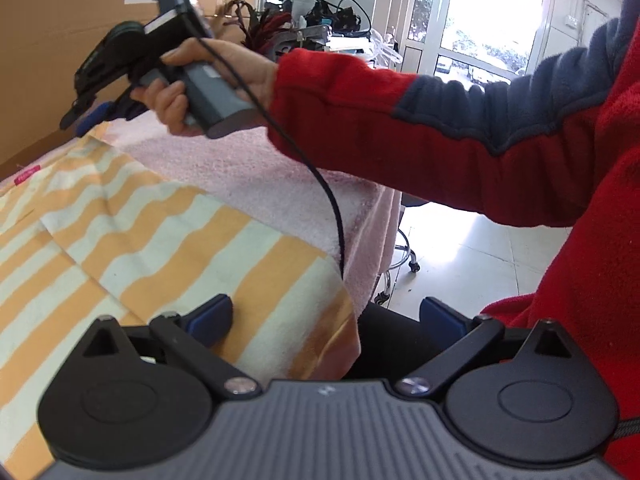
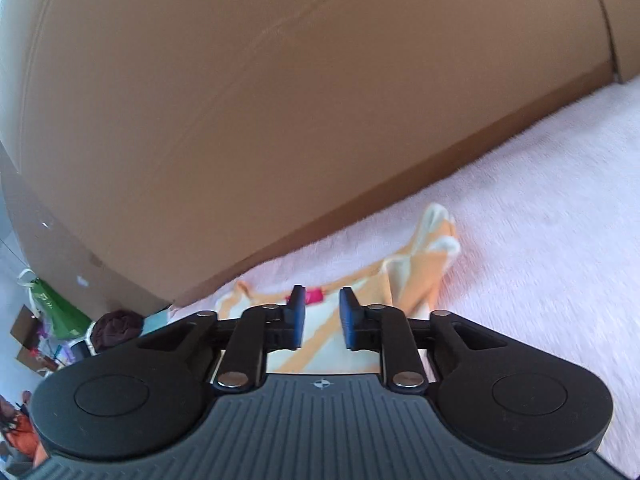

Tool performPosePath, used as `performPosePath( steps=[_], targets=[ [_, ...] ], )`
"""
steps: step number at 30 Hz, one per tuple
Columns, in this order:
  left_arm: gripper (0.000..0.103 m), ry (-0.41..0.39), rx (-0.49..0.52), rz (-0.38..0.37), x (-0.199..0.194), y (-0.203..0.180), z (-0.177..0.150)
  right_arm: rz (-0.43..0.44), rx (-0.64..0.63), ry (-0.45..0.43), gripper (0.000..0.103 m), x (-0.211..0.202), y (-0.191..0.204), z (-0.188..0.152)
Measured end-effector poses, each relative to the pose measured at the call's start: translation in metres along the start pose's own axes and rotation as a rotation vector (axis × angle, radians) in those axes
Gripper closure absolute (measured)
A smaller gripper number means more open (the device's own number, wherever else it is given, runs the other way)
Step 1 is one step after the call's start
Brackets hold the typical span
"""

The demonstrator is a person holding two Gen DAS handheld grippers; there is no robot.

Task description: Fold clothes

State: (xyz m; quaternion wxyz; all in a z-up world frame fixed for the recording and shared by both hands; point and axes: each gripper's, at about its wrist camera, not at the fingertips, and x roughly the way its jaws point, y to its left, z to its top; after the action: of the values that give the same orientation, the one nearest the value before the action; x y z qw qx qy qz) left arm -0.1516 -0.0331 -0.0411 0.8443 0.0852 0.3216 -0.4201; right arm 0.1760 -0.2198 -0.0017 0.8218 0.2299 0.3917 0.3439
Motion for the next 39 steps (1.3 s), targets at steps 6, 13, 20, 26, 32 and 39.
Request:
performPosePath(
  steps=[6,13,20,26,32,39],
  targets=[
    [0.003,-0.044,-0.024,-0.033,0.001,0.01,0.009,-0.117,0.0,0.01,0.084,0.013,-0.002,-0.006],
    [0.002,-0.008,0.039,-0.017,0.018,-0.005,0.008,-0.066,0.148,-0.098,0.081,0.029,-0.022,0.015],
    [0.001,-0.019,0.014,-0.029,0.011,-0.002,0.001,-0.026,0.166,-0.077,0.076,-0.001,-0.033,0.013],
    [0.001,-0.018,0.018,-0.022,0.013,-0.005,0.003,-0.012,0.23,-0.029,0.073,0.022,-0.043,0.015],
    [0.001,-0.018,0.01,-0.018,0.014,-0.006,0.005,0.14,0.411,-0.011,0.063,0.047,-0.063,0.025],
    [0.001,-0.012,0.018,-0.019,0.013,-0.006,0.004,0.069,0.296,0.002,0.069,0.034,-0.057,0.02]
  ],
)
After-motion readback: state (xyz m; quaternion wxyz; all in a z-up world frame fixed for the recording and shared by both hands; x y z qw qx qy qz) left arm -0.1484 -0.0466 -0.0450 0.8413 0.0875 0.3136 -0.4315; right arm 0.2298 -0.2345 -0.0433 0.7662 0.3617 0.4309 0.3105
